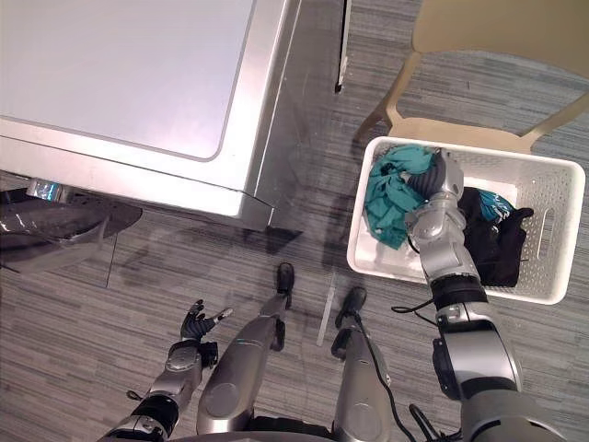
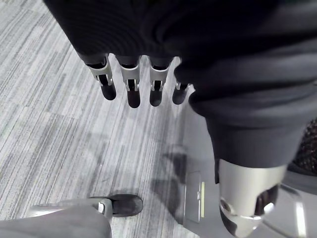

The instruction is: Pick up the laundry basket with both hands and put the clothes into the washing machine.

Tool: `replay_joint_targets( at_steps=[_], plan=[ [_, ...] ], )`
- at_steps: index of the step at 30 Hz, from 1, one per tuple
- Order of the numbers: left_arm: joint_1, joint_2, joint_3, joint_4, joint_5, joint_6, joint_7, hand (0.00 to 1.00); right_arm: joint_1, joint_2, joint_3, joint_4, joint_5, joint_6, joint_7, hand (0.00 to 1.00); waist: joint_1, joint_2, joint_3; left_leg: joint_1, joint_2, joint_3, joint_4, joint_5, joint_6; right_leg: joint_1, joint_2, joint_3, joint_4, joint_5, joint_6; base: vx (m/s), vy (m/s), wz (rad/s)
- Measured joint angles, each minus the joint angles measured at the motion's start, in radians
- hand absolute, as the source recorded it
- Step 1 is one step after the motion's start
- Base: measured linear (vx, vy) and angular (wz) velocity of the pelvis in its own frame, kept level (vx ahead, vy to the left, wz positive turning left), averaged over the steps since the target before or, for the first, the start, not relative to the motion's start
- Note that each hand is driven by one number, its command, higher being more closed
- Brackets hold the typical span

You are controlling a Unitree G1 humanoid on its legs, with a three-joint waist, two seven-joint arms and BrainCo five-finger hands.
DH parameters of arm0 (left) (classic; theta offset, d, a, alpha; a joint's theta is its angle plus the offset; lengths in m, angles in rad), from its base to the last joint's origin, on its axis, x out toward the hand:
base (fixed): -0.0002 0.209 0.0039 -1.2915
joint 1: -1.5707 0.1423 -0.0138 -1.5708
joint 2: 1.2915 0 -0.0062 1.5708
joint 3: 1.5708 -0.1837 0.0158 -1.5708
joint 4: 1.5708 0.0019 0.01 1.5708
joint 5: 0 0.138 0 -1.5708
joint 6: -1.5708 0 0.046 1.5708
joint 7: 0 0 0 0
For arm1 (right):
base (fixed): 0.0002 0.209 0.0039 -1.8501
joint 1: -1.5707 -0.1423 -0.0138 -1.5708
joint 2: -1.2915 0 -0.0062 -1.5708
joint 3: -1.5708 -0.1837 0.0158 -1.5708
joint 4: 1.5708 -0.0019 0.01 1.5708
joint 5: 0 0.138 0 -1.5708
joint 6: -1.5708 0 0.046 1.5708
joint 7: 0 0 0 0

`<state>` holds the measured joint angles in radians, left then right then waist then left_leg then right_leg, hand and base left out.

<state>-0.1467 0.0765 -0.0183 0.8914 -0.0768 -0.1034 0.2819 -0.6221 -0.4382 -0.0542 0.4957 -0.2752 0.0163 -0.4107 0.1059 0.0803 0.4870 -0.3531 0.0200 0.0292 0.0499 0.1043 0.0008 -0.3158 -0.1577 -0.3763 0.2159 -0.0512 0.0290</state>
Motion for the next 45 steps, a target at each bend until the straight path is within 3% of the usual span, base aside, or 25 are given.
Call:
replay_joint_targets(
  at_steps=[6, 9, 13, 16, 19, 20, 22, 23, 25, 26, 27, 28, 30, 31, 33, 35, 37, 39, 45],
  plan=[
    [0.046, 0.001, 0.023, -0.036, 0.001, 0.021, -0.023, 0.00, 0.261, 0.233, -0.065, -0.380, 0.219, -0.087, 0.006, 1.00, -0.023, -0.010, -0.005, 0.113, -0.001, 0.009, -0.033, -0.005, -0.001, 0.101, 0.001, 0.004, -0.014, -0.014, 0.011, 0.03, -0.003, -0.01],
    [0.114, 0.007, 0.064, -0.038, 0.001, 0.031, -0.033, 0.00, 0.378, 0.338, -0.040, -0.497, 0.266, -0.120, 0.044, 1.00, -0.033, -0.050, -0.051, 0.160, 0.003, 0.043, -0.073, -0.008, -0.006, 0.123, 0.011, 0.035, -0.038, -0.017, 0.018, 0.06, -0.012, -0.28],
    [0.168, 0.022, 0.102, -0.041, -0.002, 0.039, -0.042, 0.00, 0.497, 0.405, 0.000, -0.607, 0.325, -0.158, 0.109, 1.00, -0.036, -0.097, -0.102, 0.215, 0.005, 0.071, -0.080, -0.027, -0.008, 0.158, 0.014, 0.066, -0.039, -0.022, 0.022, 0.10, -0.012, -0.22],
    [0.166, 0.025, 0.104, -0.056, 0.000, 0.040, -0.046, 0.00, 0.539, 0.414, 0.018, -0.671, 0.384, -0.201, 0.145, 1.00, -0.051, -0.101, -0.109, 0.196, -0.004, 0.026, 0.012, -0.069, -0.001, 0.152, 0.003, 0.137, 0.086, -0.073, 0.045, 0.06, -0.003, 0.51],
    [0.166, 0.028, 0.121, -0.084, 0.000, 0.035, -0.046, 0.00, 0.546, 0.420, 0.029, -0.687, 0.423, -0.220, 0.176, 1.00, -0.064, -0.102, -0.110, 0.171, -0.021, -0.084, 0.095, -0.088, -0.004, 0.137, -0.004, 0.280, 0.347, -0.186, 0.055, 0.01, -0.108, 1.29],
    [0.178, 0.026, 0.137, -0.105, 0.000, 0.034, -0.044, 0.00, 0.546, 0.420, 0.052, -0.690, 0.423, -0.226, 0.184, 1.00, -0.056, -0.108, -0.125, 0.144, -0.032, -0.118, 0.132, -0.097, -0.015, 0.146, 0.003, 0.331, 0.398, -0.203, 0.065, -0.05, -0.233, 1.05],
    [0.203, 0.017, 0.149, -0.153, -0.005, 0.026, -0.040, 0.00, 0.514, 0.415, 0.103, -0.692, 0.423, -0.233, 0.205, 1.00, -0.027, -0.108, -0.147, 0.081, -0.040, -0.159, 0.188, -0.099, -0.031, 0.180, 0.037, 0.377, 0.325, -0.271, 0.055, -0.09, -0.253, 0.80],
    [0.217, 0.002, 0.151, -0.177, -0.013, 0.021, -0.040, 0.00, 0.491, 0.410, 0.130, -0.692, 0.424, -0.234, 0.219, 1.00, -0.017, -0.093, -0.157, 0.048, -0.034, -0.183, 0.194, -0.087, -0.050, 0.200, 0.052, 0.355, 0.255, -0.295, 0.036, -0.17, -0.240, 0.61],
    [0.226, -0.050, 0.146, -0.206, -0.040, 0.017, -0.040, 0.00, 0.467, 0.383, 0.143, -0.687, 0.429, -0.238, 0.238, 1.00, -0.011, -0.032, -0.167, 0.008, -0.001, -0.250, 0.171, -0.039, -0.083, 0.210, 0.103, 0.285, 0.186, -0.288, 0.001, -0.21, -0.219, 0.76],
    [0.243, -0.077, 0.137, -0.237, -0.050, 0.016, -0.041, 0.00, 0.467, 0.366, 0.141, -0.673, 0.433, -0.238, 0.240, 1.00, -0.012, -0.013, -0.172, 0.016, 0.015, -0.260, 0.112, 0.026, -0.088, 0.209, 0.121, 0.251, 0.184, -0.281, -0.014, -0.19, -0.172, 0.81],
    [0.252, -0.088, 0.124, -0.259, -0.052, 0.016, -0.042, 0.00, 0.467, 0.356, 0.137, -0.665, 0.434, -0.238, 0.240, 1.00, -0.013, -0.011, -0.172, 0.026, 0.021, -0.239, 0.063, 0.090, -0.082, 0.209, 0.123, 0.230, 0.180, -0.275, -0.023, -0.33, -0.232, 1.06],
    [0.272, -0.110, 0.089, -0.311, -0.060, 0.010, -0.045, 0.00, 0.466, 0.338, 0.128, -0.647, 0.436, -0.237, 0.243, 1.00, -0.014, -0.004, -0.177, 0.059, 0.033, -0.157, -0.072, 0.238, -0.069, 0.212, 0.117, 0.172, 0.154, -0.250, -0.056, -0.36, -0.197, 1.07],
    [0.283, -0.104, 0.056, -0.365, -0.060, 0.008, -0.064, 0.00, 0.460, 0.331, 0.105, -0.632, 0.444, -0.234, 0.254, 1.00, -0.027, -0.002, -0.182, 0.049, 0.029, -0.019, 0.010, 0.146, -0.034, 0.213, 0.102, 0.096, 0.124, -0.221, -0.084, -0.28, -0.150, 1.14],
    [0.289, -0.095, 0.042, -0.413, -0.057, 0.005, -0.075, 0.00, 0.460, 0.326, 0.103, -0.632, 0.452, -0.234, 0.266, 1.00, -0.042, -0.012, -0.183, 0.047, 0.008, 0.046, 0.118, 0.065, -0.001, 0.207, 0.070, 0.055, 0.106, -0.198, -0.091, -0.21, -0.132, 1.09],
    [0.294, -0.093, 0.037, -0.491, -0.054, -0.002, -0.085, 0.00, 0.460, 0.306, 0.113, -0.632, 0.453, -0.234, 0.288, 1.00, -0.040, -0.009, -0.186, 0.083, 0.013, 0.088, 0.217, -0.025, -0.020, 0.210, 0.040, 0.023, 0.072, -0.162, -0.089, -0.22, -0.089, 0.86],
    [0.320, -0.082, 0.005, -0.619, -0.028, -0.041, -0.089, 0.00, 0.463, 0.277, 0.141, -0.632, 0.451, -0.233, 0.332, 1.00, -0.042, 0.015, -0.206, 0.169, 0.050, 0.083, 0.270, -0.132, -0.048, 0.224, 0.028, -0.035, 0.018, -0.118, -0.085, -0.17, 0.030, 0.76],
    [0.314, -0.072, -0.033, -0.667, -0.019, -0.061, -0.105, 0.00, 0.464, 0.265, 0.142, -0.632, 0.451, -0.233, 0.359, 1.00, -0.047, 0.032, -0.225, 0.235, 0.068, 0.079, 0.201, -0.146, -0.068, 0.225, 0.024, -0.077, 0.003, -0.103, -0.072, -0.11, 0.092, 0.90],
    [0.287, -0.066, -0.092, -0.728, 0.005, -0.071, -0.118, 0.00, 0.463, 0.250, 0.143, -0.623, 0.451, -0.232, 0.379, 1.00, -0.062, 0.064, -0.249, 0.309, 0.074, 0.036, 0.018, -0.127, -0.084, 0.224, 0.025, -0.154, 0.002, -0.087, -0.045, -0.11, 0.184, 1.10],
    [0.252, 0.030, -0.150, -0.783, 0.003, -0.084, -0.171, 0.00, 0.463, 0.262, 0.257, -0.504, 0.433, -0.196, 0.460, 1.00, -0.036, 0.014, -0.293, 0.347, 0.039, -0.004, -0.031, -0.125, -0.070, 0.269, -0.002, -0.176, -0.014, -0.048, -0.010, -0.07, 0.132, 0.32]
  ],
)
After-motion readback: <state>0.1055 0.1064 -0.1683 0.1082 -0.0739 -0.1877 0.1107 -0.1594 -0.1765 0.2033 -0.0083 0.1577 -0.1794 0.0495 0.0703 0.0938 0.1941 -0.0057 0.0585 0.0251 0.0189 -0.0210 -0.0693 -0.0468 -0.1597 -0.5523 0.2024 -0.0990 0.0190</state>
